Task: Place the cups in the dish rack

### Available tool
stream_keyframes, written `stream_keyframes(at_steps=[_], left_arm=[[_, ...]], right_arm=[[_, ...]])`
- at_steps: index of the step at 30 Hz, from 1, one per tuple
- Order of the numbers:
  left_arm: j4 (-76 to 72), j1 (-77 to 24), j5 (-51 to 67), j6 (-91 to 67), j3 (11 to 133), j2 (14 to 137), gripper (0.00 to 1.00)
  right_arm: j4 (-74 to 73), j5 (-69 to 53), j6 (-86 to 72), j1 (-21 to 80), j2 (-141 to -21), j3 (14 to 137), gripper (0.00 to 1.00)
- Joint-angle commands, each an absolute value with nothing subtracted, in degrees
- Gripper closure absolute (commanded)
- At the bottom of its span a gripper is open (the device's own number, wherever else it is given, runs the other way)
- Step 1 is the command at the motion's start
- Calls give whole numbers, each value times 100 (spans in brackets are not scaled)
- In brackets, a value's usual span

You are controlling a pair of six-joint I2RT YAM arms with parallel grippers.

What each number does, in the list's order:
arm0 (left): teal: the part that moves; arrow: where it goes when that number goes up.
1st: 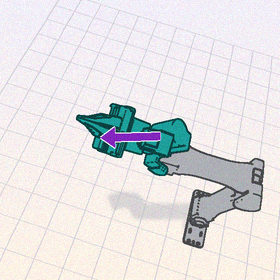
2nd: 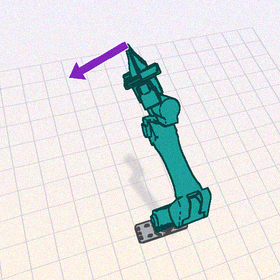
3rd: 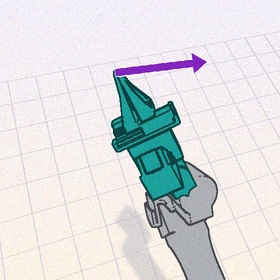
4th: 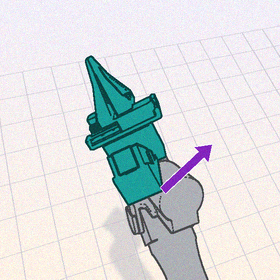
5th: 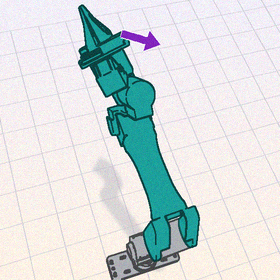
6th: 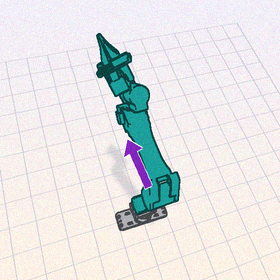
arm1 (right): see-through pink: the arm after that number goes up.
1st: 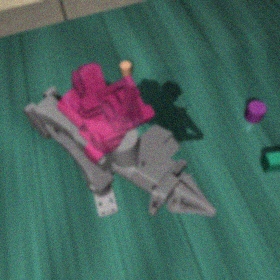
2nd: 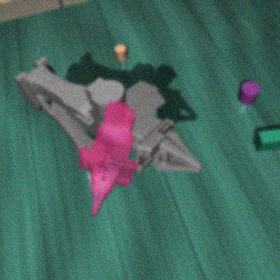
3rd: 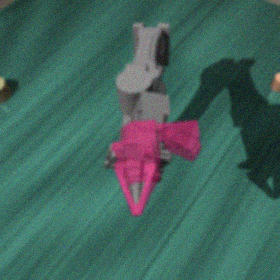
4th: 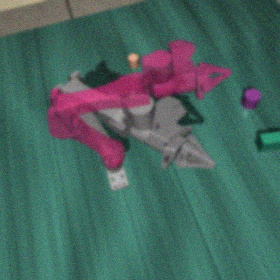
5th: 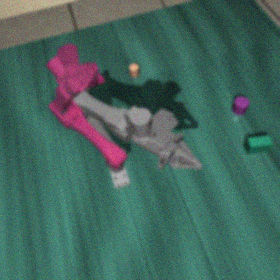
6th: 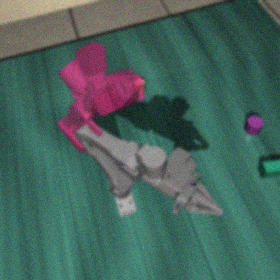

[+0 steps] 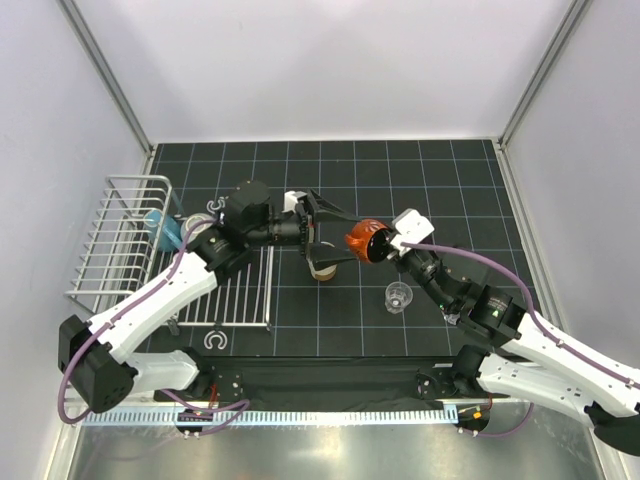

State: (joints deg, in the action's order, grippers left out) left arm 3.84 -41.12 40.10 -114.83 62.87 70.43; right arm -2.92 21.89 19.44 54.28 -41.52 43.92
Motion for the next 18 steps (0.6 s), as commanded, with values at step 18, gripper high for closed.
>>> stream_keyframes(at_steps=[18], left_arm=[[-333, -4509, 3947, -12691, 6337, 7207, 56]], right_arm=[[501, 1758, 2610, 5458, -3867, 4649, 96]])
